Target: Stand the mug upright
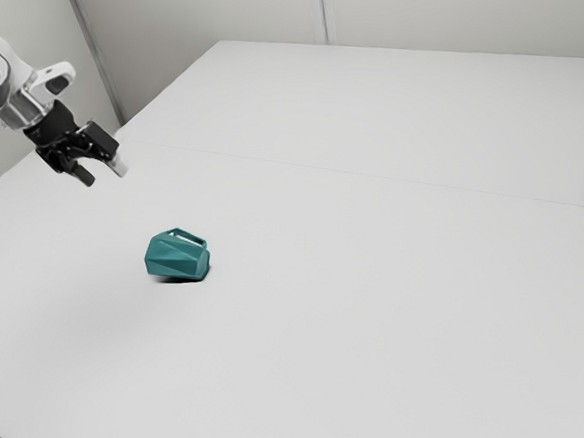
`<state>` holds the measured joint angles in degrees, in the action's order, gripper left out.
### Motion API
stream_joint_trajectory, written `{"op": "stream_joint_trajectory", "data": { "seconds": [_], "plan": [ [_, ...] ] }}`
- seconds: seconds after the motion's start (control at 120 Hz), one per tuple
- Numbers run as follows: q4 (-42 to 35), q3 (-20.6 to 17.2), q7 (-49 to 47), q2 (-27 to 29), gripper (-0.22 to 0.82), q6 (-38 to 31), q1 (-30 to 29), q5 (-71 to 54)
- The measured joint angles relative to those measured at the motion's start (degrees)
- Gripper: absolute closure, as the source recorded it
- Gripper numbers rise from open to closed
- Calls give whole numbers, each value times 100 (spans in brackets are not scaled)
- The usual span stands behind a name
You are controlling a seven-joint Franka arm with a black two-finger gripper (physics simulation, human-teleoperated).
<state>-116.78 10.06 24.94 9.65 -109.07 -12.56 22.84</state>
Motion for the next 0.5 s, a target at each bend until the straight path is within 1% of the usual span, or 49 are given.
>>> {"op": "stream_joint_trajectory", "data": {
  "seconds": [0.167, 0.35, 0.5],
  "plan": [
    [-462, -4, 761, -32, 0, -409, -300, 623],
    [-877, -4, 1671, -198, 0, -745, -696, 1304],
    [-990, -2, 2381, -428, 0, -931, -803, 1746]
  ]
}}
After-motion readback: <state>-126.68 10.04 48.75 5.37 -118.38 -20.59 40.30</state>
